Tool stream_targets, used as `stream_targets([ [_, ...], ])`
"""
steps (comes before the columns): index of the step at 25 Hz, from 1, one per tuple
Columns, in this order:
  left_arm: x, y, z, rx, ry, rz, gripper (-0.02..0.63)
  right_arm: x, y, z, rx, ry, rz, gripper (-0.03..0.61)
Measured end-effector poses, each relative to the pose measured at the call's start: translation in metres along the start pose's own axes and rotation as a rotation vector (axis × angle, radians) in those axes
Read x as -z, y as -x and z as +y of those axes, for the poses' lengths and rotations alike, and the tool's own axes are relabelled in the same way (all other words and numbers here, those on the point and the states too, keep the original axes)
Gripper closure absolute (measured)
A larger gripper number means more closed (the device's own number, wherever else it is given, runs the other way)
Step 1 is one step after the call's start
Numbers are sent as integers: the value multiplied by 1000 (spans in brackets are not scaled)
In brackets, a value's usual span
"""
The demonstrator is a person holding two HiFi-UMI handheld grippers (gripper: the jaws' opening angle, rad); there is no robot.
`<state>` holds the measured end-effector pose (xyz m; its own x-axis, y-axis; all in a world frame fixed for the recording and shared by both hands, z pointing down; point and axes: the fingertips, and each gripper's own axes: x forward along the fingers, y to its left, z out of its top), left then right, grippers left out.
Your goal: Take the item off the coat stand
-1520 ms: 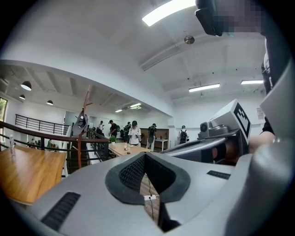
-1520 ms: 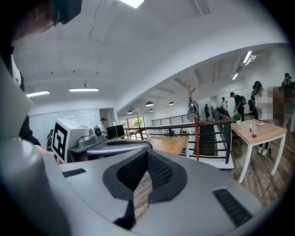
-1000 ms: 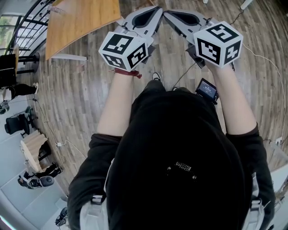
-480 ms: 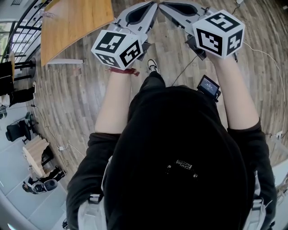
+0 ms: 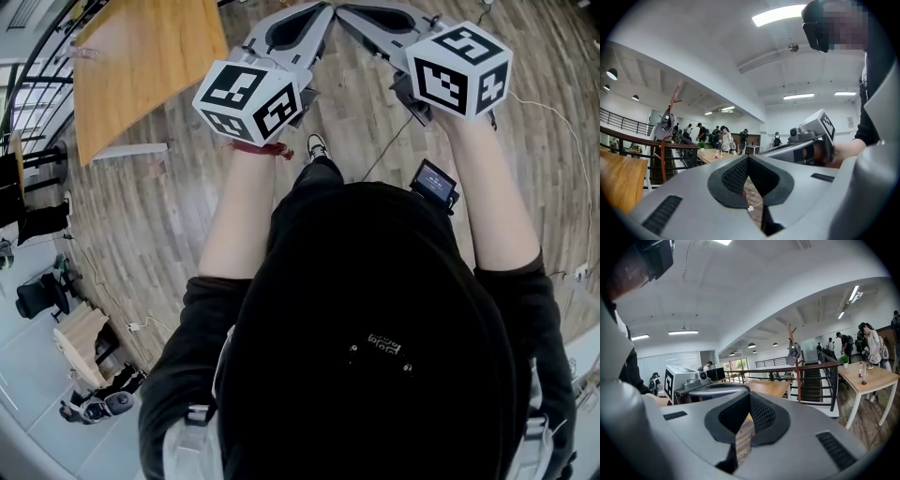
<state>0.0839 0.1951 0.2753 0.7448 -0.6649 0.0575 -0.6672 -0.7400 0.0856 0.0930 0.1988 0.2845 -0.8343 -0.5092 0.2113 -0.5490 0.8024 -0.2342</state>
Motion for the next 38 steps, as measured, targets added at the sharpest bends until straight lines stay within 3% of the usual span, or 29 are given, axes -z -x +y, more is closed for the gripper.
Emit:
stream_targets([
  [11,-7,-23,78,41,40,14,617,-25,-66,-38,39,-23,32,563],
  [25,-10,-35,213,47,58,35,617,-55,-190,-80,38,-43,58,562],
  [32,-13,-36,250,53,70,25,617,-64,-224,-90,36,-30,70,563],
  [38,-16,-37,251,73,76,6,617,-67,-224,-91,47,-21,79,562],
])
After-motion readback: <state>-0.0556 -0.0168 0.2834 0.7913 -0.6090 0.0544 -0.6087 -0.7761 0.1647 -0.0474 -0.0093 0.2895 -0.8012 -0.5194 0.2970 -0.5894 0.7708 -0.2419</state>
